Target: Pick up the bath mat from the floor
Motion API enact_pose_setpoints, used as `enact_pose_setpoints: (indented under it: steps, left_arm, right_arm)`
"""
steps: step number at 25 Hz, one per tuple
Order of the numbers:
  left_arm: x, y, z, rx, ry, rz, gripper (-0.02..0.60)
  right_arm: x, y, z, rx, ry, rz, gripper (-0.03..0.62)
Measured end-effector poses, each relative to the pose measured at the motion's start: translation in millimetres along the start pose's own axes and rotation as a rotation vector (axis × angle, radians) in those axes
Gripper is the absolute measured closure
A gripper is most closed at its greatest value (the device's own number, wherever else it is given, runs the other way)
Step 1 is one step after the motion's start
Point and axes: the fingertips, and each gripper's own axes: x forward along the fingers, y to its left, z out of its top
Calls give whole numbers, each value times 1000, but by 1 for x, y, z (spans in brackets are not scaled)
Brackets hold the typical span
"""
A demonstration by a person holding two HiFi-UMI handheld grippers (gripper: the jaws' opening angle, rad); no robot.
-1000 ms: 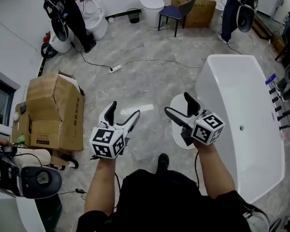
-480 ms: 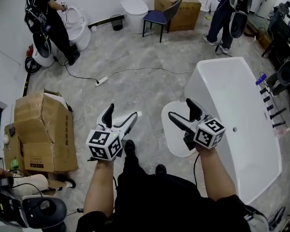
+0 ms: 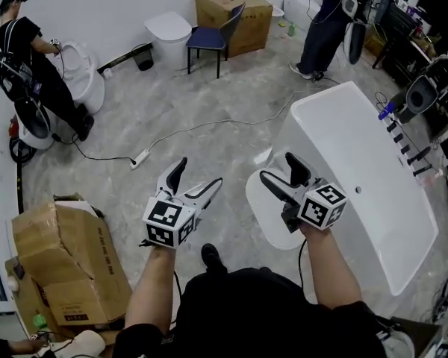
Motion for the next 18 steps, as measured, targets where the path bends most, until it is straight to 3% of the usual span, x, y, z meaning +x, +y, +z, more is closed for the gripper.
enact_pose_setpoints:
  steps: [4,6,12,18]
  left_arm:
    - [16,10,11,-28,-28,-116,168]
    - [22,10,15,-36,-38,-161,215]
    - [50,-8,17,20,-49,-212,227]
    - [91,-43,35,-129,-85,-307,230]
  right_arm:
    - [11,0,-1,5,-4,-67,132]
    - [9,-1,-2,18,-10,-100,140]
    - [-14,-20,-8,41,-14,-181,157]
    - [-41,-53,8,69,-64,-216,188]
